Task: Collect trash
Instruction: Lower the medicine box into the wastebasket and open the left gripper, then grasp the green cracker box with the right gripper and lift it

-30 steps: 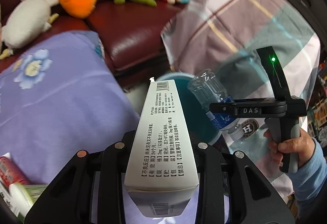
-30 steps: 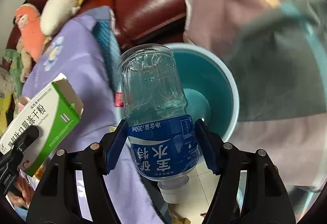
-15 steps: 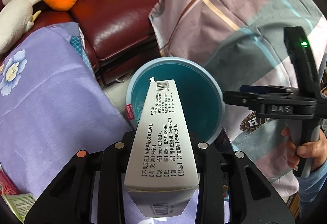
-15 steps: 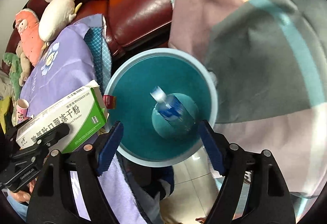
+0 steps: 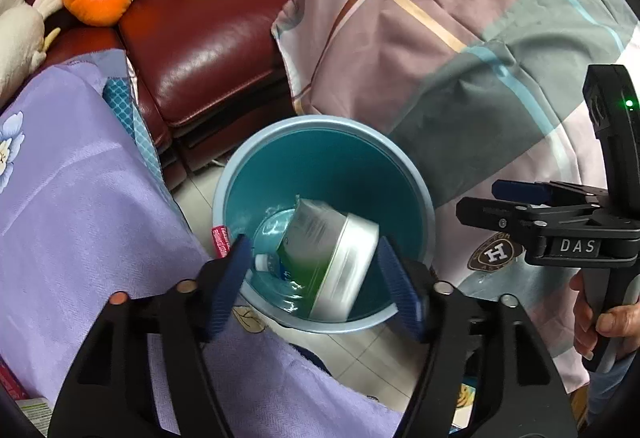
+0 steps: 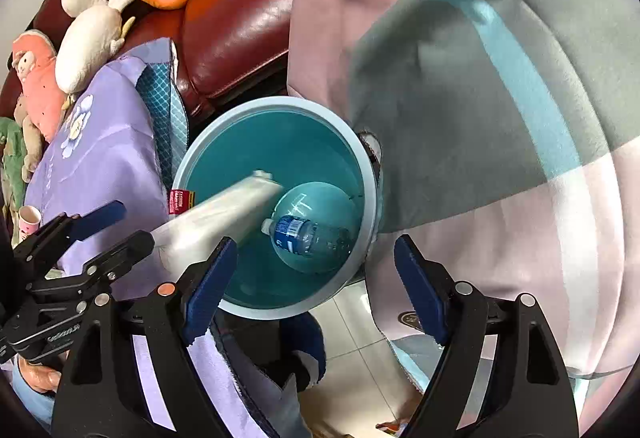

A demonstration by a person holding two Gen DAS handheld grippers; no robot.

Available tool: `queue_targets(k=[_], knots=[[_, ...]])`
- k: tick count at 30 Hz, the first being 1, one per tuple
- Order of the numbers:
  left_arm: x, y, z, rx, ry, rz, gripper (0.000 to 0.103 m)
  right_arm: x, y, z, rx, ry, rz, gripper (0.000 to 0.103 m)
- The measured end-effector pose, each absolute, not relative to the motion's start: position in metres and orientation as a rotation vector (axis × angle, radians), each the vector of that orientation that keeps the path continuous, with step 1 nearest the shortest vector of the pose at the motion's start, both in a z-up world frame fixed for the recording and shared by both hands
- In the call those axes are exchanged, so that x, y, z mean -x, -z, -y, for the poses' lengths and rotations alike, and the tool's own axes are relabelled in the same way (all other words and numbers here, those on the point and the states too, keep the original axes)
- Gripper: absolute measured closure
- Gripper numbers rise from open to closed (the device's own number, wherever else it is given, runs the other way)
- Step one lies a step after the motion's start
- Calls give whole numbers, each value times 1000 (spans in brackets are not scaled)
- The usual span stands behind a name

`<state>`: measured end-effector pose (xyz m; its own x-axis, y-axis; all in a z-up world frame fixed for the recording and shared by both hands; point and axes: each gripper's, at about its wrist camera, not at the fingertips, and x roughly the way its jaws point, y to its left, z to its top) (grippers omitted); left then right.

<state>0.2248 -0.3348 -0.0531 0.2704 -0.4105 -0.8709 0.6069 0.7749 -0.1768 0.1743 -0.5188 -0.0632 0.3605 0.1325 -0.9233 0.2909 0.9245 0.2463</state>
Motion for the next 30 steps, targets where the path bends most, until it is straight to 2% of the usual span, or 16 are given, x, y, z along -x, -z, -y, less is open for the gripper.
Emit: queue_targets(k=[12, 30], knots=[[-218, 50, 295, -141, 646, -1106, 18, -178, 60, 507, -372, 113, -1234, 18], [-180, 1, 159, -59, 492, -1014, 17, -182, 18, 392, -243, -36, -1222, 17]])
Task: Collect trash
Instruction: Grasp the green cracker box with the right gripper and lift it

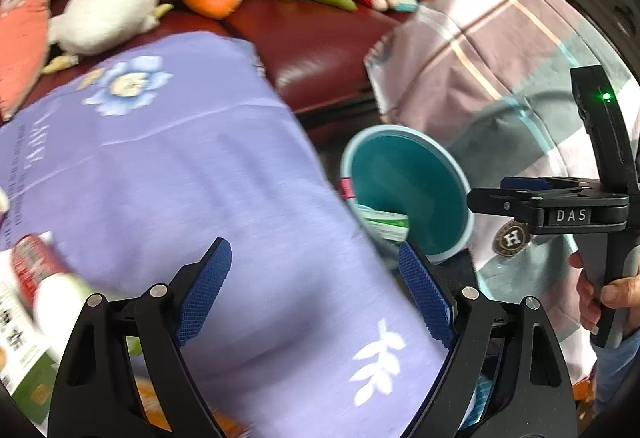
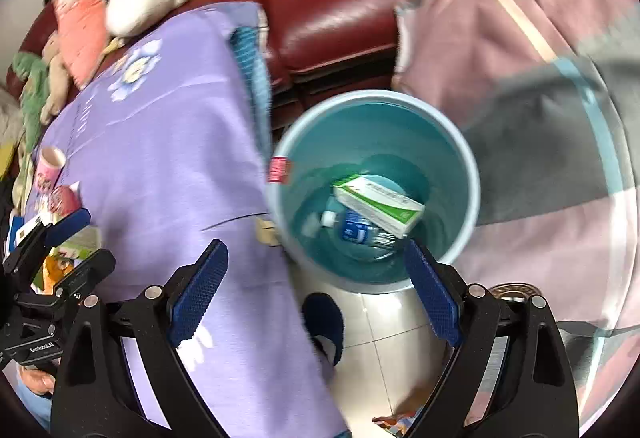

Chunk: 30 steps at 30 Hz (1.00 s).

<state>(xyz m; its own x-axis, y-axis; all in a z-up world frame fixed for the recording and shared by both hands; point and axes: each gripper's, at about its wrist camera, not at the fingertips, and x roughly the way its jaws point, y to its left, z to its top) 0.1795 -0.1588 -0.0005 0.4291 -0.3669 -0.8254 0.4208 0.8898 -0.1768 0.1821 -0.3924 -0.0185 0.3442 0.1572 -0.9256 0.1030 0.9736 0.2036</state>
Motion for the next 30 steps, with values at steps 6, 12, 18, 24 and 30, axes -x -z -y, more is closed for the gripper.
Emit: queue_targets(k=[6, 12, 18, 24, 30], knots=[[-163, -20, 106, -22, 432, -966, 16, -178, 1, 333, -176, -101, -1220, 17], [-148, -42, 49, -11, 379, -900, 16, -172, -21, 274, -91, -146, -1204, 17], [-141, -50, -25, -38, 221, -863, 15, -172, -42, 218, -89, -233, -1171, 17], [-143, -35, -87, -45, 84, -885, 15, -180, -50, 148, -15, -337, -1175, 17], [-136, -16, -122, -41, 20, -924, 15, -182, -49, 94, 30, -408, -1184, 17]])
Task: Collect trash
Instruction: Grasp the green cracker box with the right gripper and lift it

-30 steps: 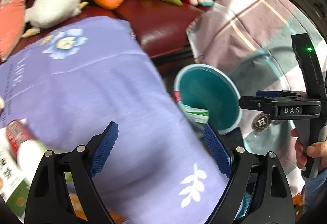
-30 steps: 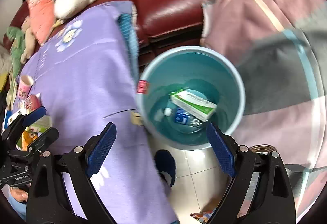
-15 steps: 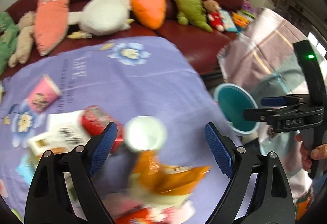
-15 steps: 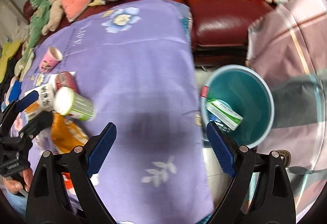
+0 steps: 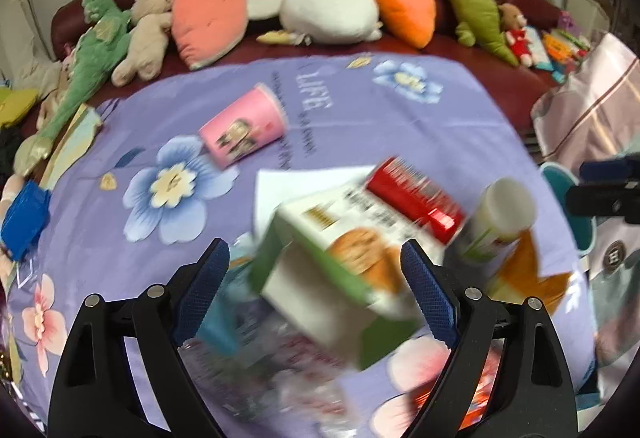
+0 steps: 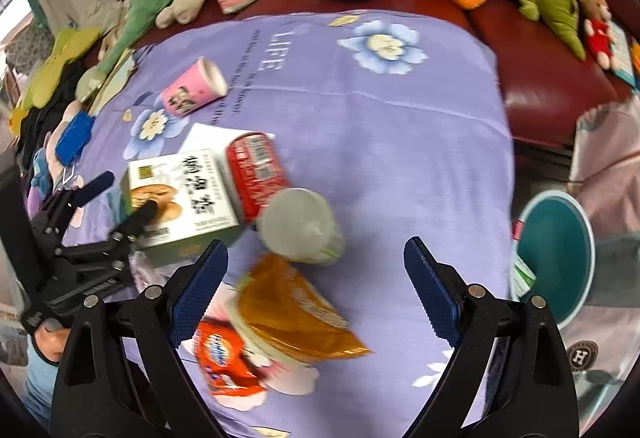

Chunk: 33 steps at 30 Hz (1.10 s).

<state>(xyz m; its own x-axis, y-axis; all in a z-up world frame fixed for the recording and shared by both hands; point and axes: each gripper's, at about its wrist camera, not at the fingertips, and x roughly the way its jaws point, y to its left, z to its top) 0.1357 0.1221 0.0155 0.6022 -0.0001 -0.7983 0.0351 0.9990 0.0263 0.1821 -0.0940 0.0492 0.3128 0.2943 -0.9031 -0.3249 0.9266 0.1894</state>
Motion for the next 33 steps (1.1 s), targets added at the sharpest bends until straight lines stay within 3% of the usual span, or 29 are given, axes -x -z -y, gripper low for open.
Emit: queue_targets(k=[7, 33], knots=[[-120, 1, -151, 1, 8, -921, 7, -183, -43, 54, 40, -461, -1213, 17], [-94, 31, -216, 148, -70, -924, 6, -217, 32, -40, -190, -731, -1440, 17]])
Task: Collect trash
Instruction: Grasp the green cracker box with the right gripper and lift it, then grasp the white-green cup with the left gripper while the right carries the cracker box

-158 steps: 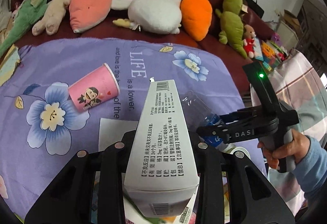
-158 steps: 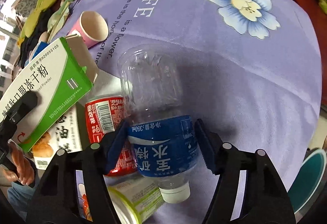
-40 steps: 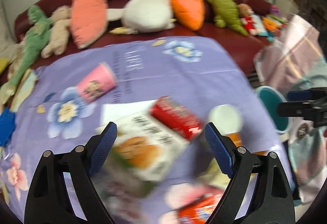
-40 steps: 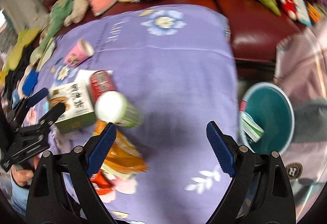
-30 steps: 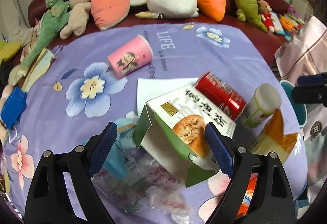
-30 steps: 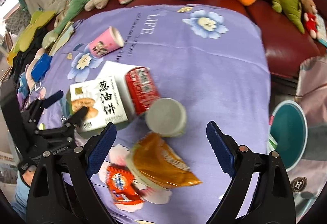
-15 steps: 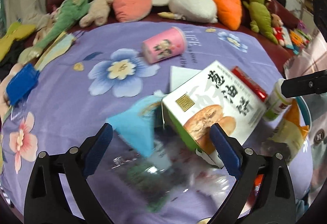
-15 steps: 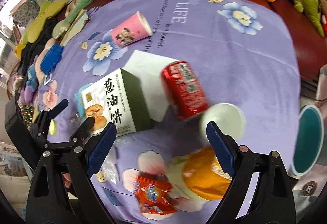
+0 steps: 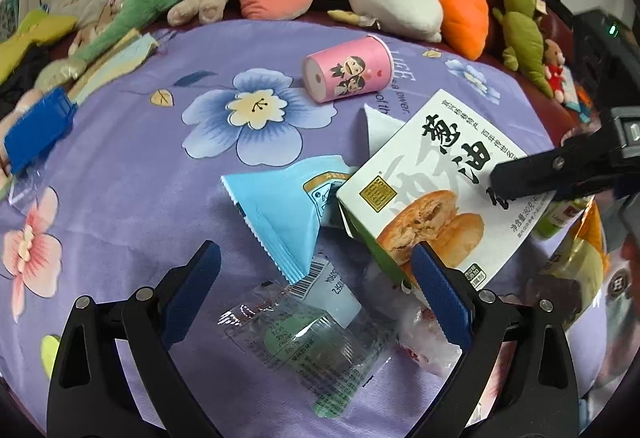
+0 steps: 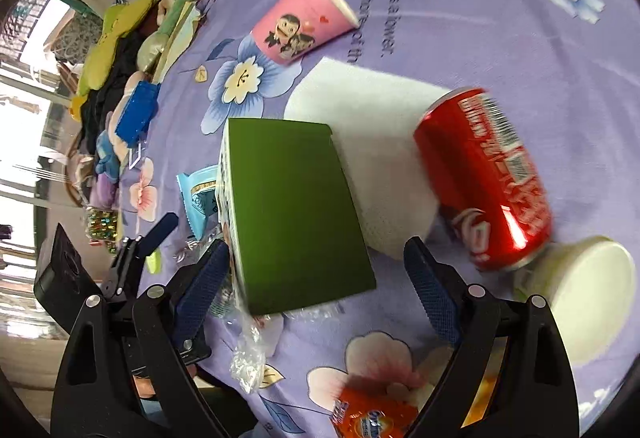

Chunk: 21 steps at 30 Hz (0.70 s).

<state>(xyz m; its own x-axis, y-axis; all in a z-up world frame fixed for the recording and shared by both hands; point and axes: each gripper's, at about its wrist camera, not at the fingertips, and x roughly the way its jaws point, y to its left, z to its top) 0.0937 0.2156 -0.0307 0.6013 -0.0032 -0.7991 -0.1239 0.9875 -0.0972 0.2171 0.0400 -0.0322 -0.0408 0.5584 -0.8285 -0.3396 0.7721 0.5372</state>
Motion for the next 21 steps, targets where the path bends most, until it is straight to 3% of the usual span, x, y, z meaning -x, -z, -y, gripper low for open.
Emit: queue_targets(k=[3, 5, 14, 21], knots=[[-95, 32, -217, 144, -73, -921, 6, -219, 44, -44, -228, -750, -1467, 18], [-96, 34, -217, 147, -74, -924, 6, -218, 46, -47, -246, -768, -1461, 32], [-97, 35, -221, 171, -85, -945, 6, -203, 10, -70, -47, -768, -1331, 41], [-93, 31, -215, 190, -75, -946, 6, -192, -29, -49, 58, -728, -1212, 41]])
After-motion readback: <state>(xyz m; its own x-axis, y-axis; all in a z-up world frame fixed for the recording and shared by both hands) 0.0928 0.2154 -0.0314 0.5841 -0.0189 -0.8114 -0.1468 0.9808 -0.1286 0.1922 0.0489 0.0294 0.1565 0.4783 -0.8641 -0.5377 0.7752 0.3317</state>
